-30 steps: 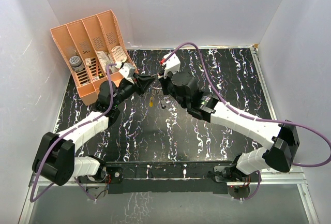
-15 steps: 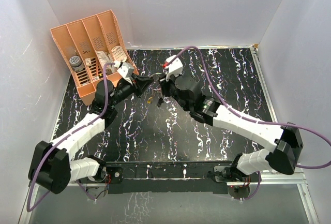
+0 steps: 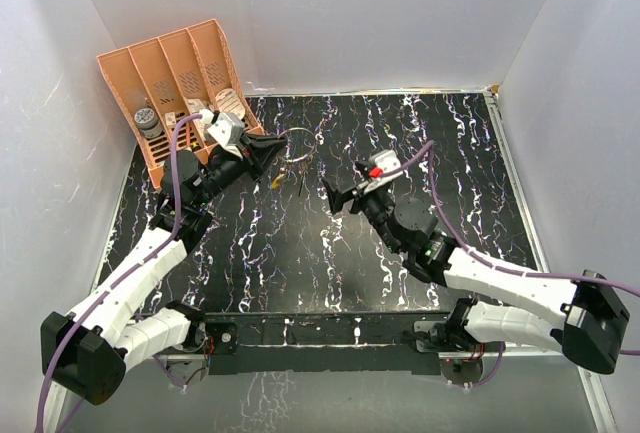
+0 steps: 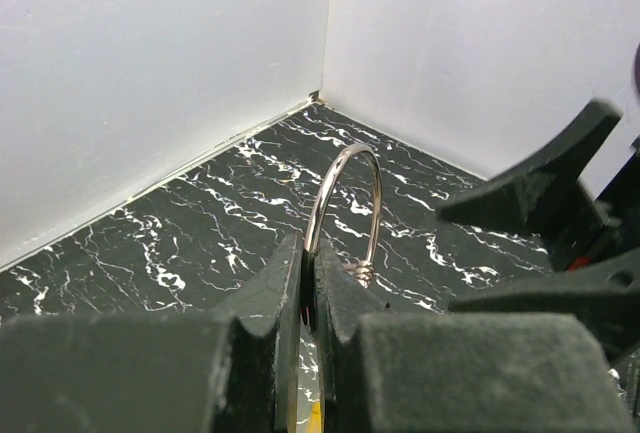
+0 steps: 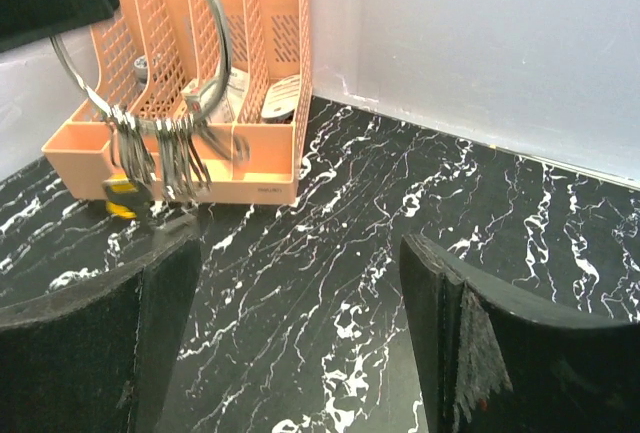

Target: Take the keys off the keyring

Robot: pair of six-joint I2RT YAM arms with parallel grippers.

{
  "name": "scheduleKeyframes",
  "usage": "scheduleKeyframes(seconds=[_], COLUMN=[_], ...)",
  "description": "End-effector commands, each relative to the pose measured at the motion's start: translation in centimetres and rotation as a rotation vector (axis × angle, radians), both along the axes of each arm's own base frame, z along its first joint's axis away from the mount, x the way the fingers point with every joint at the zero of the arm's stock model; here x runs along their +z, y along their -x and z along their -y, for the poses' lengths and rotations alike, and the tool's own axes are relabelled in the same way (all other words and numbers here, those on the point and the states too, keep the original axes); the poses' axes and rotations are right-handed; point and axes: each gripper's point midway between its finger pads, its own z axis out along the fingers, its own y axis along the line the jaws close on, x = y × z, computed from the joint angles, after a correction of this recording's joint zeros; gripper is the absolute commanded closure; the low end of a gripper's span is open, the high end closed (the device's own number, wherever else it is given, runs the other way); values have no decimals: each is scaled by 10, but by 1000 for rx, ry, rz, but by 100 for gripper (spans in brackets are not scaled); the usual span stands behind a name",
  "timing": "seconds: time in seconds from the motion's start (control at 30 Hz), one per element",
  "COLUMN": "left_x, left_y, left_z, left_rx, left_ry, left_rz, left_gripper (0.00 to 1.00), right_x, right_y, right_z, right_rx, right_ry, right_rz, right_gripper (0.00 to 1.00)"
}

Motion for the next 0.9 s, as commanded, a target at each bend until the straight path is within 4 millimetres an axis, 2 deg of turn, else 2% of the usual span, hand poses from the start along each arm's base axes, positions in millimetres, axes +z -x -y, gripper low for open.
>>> scheduleKeyframes(seconds=[0.0,0.17,0.3,0.6,0.87], left_x=[45,59,60,62,67], left_y=[16,22,22,21,20], left_z=[3,2,-1,-6,-8], left_rx=[-48,-58,-47,-16,2], left_ry=[88,131,131,143,144], left_rz=[43,40,39,18,15], left_gripper=[100,100,100,100,100], right_x=[38,37,39,42,39], right_y=[5,2,0,-8,-11], right_z=[-4,-28,-41,-60,-68], right_rx=[35,99,136,162,176], right_ry=[-142,-138,-135,-138,-143], right_rz=[150,128,117,126,116], right_gripper=[26,33,34,36,37])
